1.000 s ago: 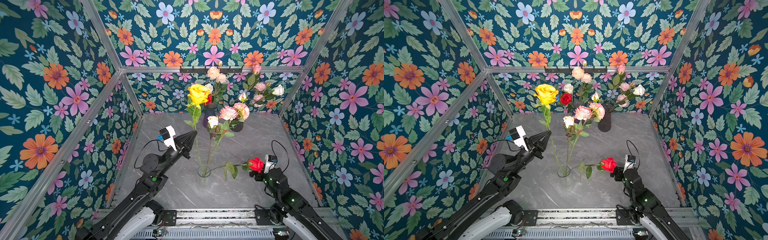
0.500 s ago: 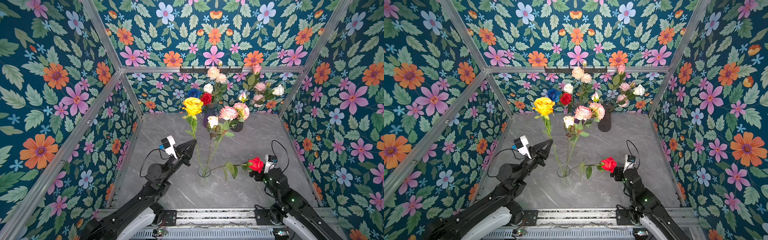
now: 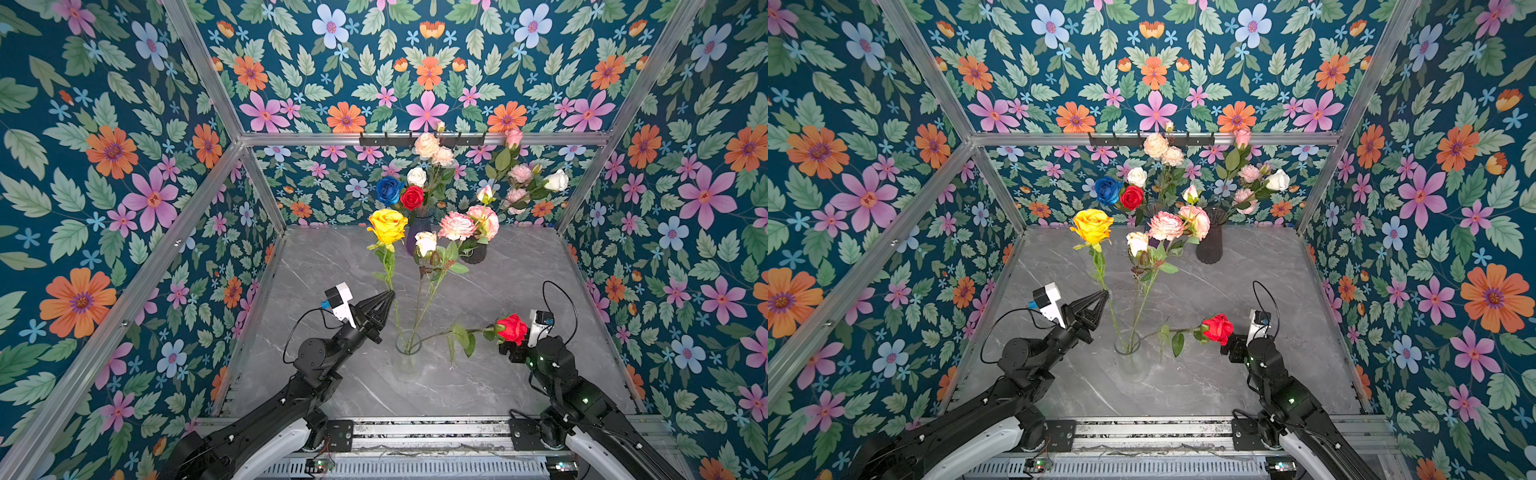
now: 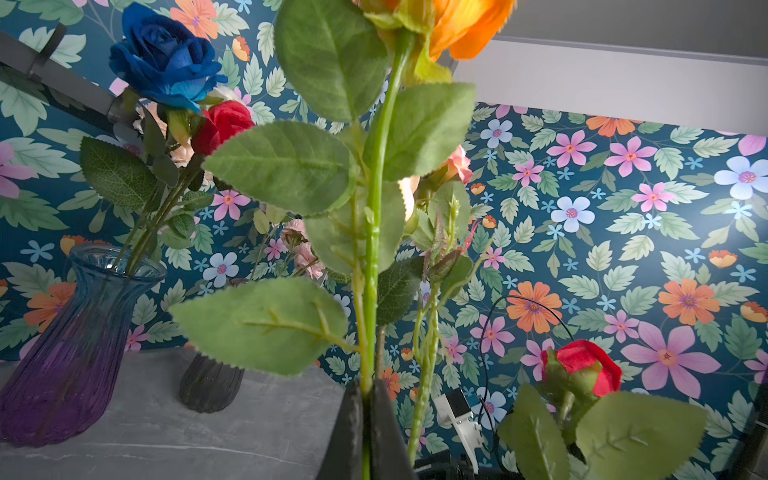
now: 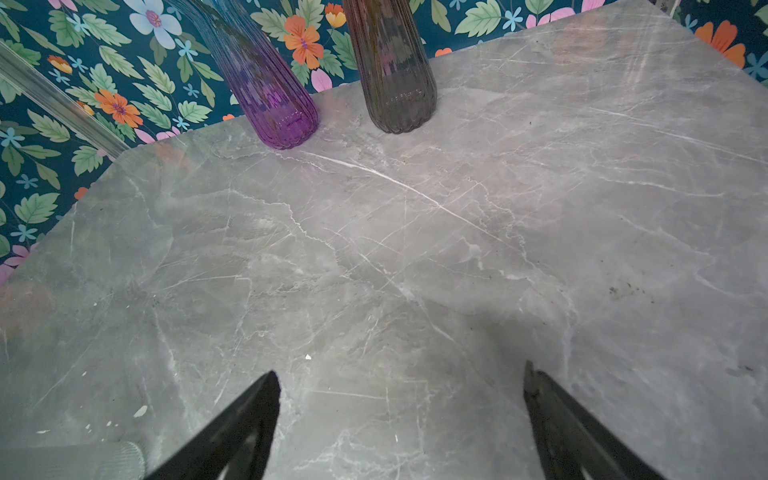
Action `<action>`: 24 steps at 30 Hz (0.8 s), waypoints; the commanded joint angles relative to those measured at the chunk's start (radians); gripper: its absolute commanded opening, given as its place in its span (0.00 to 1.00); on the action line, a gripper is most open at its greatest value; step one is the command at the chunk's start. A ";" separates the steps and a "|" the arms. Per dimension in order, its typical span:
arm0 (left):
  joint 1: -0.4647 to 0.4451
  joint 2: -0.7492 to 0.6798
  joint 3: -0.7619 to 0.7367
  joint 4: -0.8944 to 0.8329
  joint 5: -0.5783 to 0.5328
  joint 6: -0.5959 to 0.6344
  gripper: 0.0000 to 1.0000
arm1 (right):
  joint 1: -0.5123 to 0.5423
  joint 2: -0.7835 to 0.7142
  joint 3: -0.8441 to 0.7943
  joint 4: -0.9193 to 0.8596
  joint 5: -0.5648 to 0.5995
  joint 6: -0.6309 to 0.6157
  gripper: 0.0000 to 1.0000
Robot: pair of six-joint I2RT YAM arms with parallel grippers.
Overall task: Arrange the flowers into the vase
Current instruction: 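Lower the yellow rose stem into the clear glass vase with the left gripper, then open the left gripper to release the yellow rose in the vase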
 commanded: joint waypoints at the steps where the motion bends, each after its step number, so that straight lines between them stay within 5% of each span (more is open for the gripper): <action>1: -0.007 0.003 -0.003 0.048 -0.004 -0.017 0.00 | 0.001 0.000 0.000 0.019 -0.002 -0.008 0.93; 11: -0.055 0.062 -0.011 0.079 -0.007 -0.025 0.01 | 0.000 0.000 -0.001 0.022 -0.005 -0.007 0.93; 14: -0.057 0.051 -0.004 0.051 -0.007 -0.012 0.11 | 0.000 -0.001 -0.002 0.019 -0.004 -0.008 0.93; 19: -0.058 -0.022 0.003 -0.103 -0.094 0.021 0.47 | 0.001 0.000 0.000 0.019 -0.006 -0.008 0.93; 24: -0.057 -0.118 0.000 -0.238 -0.131 0.060 0.55 | 0.001 -0.007 -0.001 0.017 -0.007 -0.008 0.93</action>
